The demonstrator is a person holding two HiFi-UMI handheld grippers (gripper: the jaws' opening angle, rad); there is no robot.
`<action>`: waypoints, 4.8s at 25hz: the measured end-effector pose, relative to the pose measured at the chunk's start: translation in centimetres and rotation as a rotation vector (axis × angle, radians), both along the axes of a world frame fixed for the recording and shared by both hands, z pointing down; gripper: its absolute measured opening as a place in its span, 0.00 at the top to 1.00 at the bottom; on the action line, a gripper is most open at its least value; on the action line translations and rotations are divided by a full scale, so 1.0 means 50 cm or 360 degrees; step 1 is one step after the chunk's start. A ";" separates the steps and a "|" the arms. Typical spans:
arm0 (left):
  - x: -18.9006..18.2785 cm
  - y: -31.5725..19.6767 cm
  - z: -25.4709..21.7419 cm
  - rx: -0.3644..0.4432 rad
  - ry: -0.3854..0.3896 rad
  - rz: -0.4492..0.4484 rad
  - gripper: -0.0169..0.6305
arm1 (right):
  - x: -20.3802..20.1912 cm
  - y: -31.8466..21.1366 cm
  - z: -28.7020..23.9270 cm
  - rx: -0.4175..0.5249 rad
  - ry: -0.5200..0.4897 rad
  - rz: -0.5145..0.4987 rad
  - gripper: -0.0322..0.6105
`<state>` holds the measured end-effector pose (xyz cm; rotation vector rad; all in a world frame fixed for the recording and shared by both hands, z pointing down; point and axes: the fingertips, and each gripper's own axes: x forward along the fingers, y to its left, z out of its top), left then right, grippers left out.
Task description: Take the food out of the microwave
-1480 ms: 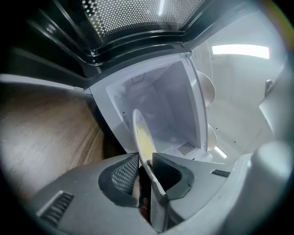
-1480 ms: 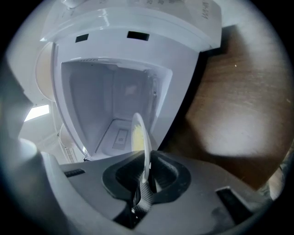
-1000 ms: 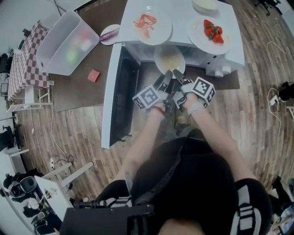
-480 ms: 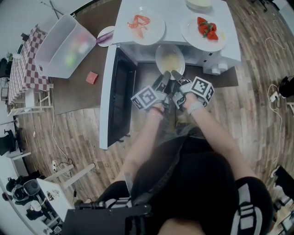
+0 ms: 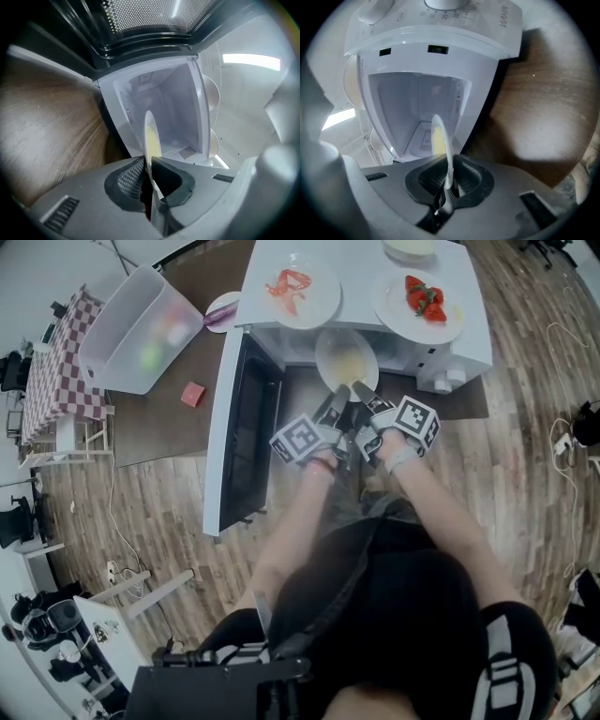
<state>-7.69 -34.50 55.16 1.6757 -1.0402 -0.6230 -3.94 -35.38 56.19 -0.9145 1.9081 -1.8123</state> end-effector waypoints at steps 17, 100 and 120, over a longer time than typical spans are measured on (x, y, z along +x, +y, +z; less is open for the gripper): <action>0.022 0.078 -0.001 -0.0040 0.0013 -0.0095 0.91 | 0.021 0.071 0.002 -0.0048 -0.0024 -0.0111 0.90; 0.044 0.603 -0.009 -0.0197 0.0057 0.0258 0.91 | 0.047 0.621 0.000 -0.0265 -0.0051 0.0178 0.90; 0.075 0.662 -0.006 -0.0246 0.0121 0.0114 0.91 | 0.077 0.674 0.003 -0.0317 -0.0039 0.0034 0.90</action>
